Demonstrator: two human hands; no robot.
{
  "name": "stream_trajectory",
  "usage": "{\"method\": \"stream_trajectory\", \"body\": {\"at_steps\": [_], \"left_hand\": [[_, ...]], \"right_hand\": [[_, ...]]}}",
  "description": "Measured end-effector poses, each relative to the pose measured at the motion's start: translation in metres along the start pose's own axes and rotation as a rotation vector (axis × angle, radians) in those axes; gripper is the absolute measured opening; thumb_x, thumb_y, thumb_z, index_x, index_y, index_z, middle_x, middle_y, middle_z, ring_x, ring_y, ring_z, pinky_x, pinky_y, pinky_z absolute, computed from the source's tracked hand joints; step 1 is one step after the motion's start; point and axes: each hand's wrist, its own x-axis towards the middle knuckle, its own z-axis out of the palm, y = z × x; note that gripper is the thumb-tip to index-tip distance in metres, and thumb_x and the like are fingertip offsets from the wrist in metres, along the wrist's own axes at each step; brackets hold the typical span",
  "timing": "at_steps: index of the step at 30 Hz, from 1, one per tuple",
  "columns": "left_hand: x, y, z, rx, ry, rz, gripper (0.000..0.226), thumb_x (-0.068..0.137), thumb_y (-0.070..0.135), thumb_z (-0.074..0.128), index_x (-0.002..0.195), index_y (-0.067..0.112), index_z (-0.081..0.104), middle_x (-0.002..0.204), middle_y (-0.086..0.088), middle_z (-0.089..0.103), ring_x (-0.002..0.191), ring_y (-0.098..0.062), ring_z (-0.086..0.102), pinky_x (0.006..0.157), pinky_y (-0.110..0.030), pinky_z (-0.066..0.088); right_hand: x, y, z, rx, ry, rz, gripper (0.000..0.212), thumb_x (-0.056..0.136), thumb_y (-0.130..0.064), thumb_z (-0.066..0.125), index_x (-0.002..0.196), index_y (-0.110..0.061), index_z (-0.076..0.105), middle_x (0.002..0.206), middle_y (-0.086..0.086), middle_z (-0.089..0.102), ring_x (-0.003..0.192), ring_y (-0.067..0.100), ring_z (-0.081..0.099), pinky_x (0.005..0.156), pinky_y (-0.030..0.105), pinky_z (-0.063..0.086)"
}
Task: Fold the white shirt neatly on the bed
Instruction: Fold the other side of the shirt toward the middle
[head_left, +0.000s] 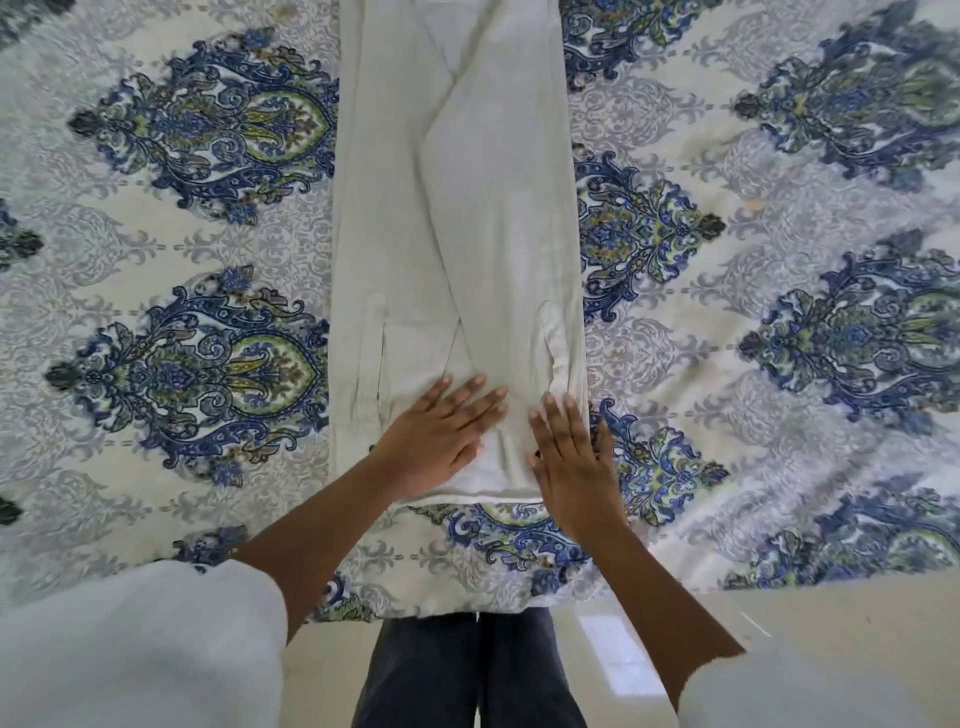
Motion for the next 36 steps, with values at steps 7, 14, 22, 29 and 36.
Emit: {"method": "stream_trajectory", "body": {"at_steps": [7,14,22,29,36], "left_hand": [[-0.012,-0.010,-0.031,-0.113,0.128,-0.180,0.053,0.094,0.029,0.025,0.142,0.010,0.036,0.147,-0.009,0.039,0.138,-0.026,0.033,0.114,-0.044,0.019],[-0.064,-0.121,-0.032,0.161,0.067,-0.201,0.092,0.070,-0.005,0.047,0.148,0.013,0.000,0.155,0.001,-0.006,0.144,-0.016,-0.007,0.114,-0.028,-0.014],[-0.046,-0.146,-0.002,0.308,0.194,0.104,0.077,0.079,-0.002,0.020,0.149,0.015,-0.006,0.156,0.001,-0.019,0.144,-0.013,-0.015,0.118,-0.031,-0.005],[-0.038,-0.150,-0.006,0.282,0.174,0.139,0.070,0.087,0.001,0.022,0.150,0.020,0.001,0.158,0.006,-0.009,0.146,-0.012,-0.003,0.118,-0.033,0.005],[-0.026,-0.153,-0.012,0.112,0.136,0.290,0.076,0.084,0.002,0.033,0.149,0.027,0.004,0.155,0.007,0.018,0.145,-0.011,0.010,0.117,-0.027,0.008]], "right_hand": [[0.029,0.031,-0.048,0.221,0.169,0.016,0.046,0.083,-0.014,0.042,0.128,-0.009,0.054,0.131,0.014,0.056,0.116,0.034,0.055,0.091,0.050,0.049],[0.081,0.094,-0.049,-0.209,0.104,-0.355,0.084,0.059,0.003,0.070,0.136,-0.008,0.039,0.142,0.019,0.044,0.129,0.034,0.044,0.103,0.048,0.036],[0.106,0.100,-0.037,-0.417,0.259,-0.713,0.068,0.080,-0.001,0.024,0.147,-0.009,0.017,0.151,0.015,0.030,0.140,0.027,0.021,0.115,0.041,0.008],[0.124,0.066,-0.036,-0.304,0.287,-0.719,0.064,0.079,0.003,0.024,0.141,-0.011,0.030,0.146,0.013,0.040,0.136,0.027,0.035,0.113,0.039,0.011],[0.123,0.081,-0.044,-0.280,0.102,-0.753,0.097,0.052,0.010,0.059,0.142,-0.022,0.038,0.150,0.005,0.033,0.137,0.029,0.031,0.114,0.045,0.020]]}}
